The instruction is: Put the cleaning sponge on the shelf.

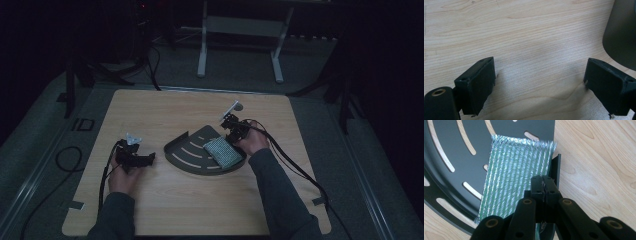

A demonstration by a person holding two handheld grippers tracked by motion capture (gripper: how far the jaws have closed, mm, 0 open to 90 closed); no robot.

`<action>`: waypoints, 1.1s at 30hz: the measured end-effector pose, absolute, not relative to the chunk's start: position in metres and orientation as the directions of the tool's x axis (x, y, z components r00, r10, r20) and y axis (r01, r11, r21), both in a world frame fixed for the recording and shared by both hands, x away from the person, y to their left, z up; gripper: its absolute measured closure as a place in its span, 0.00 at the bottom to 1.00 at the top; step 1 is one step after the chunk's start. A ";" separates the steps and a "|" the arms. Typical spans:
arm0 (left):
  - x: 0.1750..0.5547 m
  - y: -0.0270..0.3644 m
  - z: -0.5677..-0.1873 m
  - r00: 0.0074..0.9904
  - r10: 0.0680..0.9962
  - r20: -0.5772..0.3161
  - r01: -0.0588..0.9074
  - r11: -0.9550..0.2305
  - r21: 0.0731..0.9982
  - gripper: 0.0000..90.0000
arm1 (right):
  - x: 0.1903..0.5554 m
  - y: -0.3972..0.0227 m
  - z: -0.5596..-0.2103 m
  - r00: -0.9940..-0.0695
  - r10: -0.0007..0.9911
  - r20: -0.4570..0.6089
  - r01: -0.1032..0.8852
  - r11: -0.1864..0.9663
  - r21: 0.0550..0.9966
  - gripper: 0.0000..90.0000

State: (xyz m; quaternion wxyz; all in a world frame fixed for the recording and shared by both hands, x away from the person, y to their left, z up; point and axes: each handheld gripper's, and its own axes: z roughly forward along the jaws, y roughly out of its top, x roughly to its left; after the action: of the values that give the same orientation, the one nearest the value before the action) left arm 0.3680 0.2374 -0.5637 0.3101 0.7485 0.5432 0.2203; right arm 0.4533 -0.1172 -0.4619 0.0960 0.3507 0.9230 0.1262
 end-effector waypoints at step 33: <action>0.368 0.237 -0.564 0.313 0.950 -0.007 0.676 -0.217 0.704 0.12 | 0.437 -0.168 -0.444 -0.668 0.743 -0.048 0.683 0.637 0.357 0.40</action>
State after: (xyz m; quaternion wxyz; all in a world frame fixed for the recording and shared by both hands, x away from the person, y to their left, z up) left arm 0.3680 0.2373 -0.5637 0.3102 0.7484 0.5432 0.2204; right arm 0.4375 -0.1684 -0.4438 0.0954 0.3962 0.8997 0.1564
